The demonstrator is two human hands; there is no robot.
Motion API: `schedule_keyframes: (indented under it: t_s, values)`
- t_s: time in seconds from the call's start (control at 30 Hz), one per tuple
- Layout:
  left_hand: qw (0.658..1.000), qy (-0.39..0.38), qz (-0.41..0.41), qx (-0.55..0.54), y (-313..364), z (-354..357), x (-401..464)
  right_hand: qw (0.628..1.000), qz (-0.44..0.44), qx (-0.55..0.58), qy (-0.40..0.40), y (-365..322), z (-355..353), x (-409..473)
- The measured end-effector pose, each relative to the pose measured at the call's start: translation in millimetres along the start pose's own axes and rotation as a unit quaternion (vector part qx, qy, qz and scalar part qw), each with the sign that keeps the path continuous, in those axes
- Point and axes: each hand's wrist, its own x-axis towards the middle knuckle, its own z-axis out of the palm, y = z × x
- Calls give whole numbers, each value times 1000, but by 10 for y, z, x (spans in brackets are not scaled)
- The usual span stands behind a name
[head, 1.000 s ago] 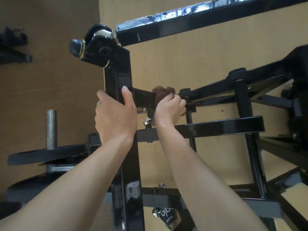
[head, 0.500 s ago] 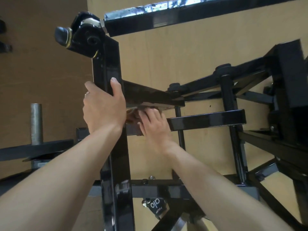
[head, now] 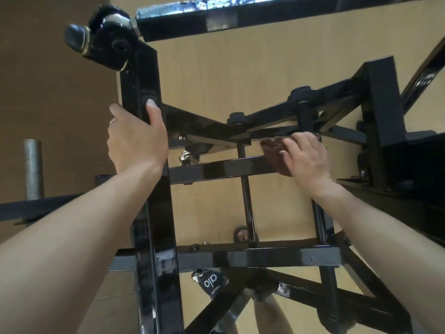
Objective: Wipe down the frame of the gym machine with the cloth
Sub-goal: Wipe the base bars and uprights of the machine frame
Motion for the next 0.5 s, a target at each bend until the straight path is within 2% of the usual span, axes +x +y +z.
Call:
schedule_keyframes:
  t_s: [0.07,0.13,0.23,0.3,0.37,0.5]
  values:
    - [1000,1,-3,-3,6,-1,3,999,45,-9,1,-15,-18,-56]
    - [1000,3,-2,-5,5,-10,-3,998,44,-31,-13,-324,7,-35]
    - [1000,3,0,1,14,5,10,997,-58,-9,-52,-1016,42,138]
    - [1000,2,0,5,6,-4,3,981,-163,-13,-99,-1545,112,197]
    - [1000,7,3,0,-8,12,15,965,-231,-47,-111,-1956,146,224]
    - [1000,11,11,-1,-25,29,22,951,-283,-77,-96,-1925,113,298]
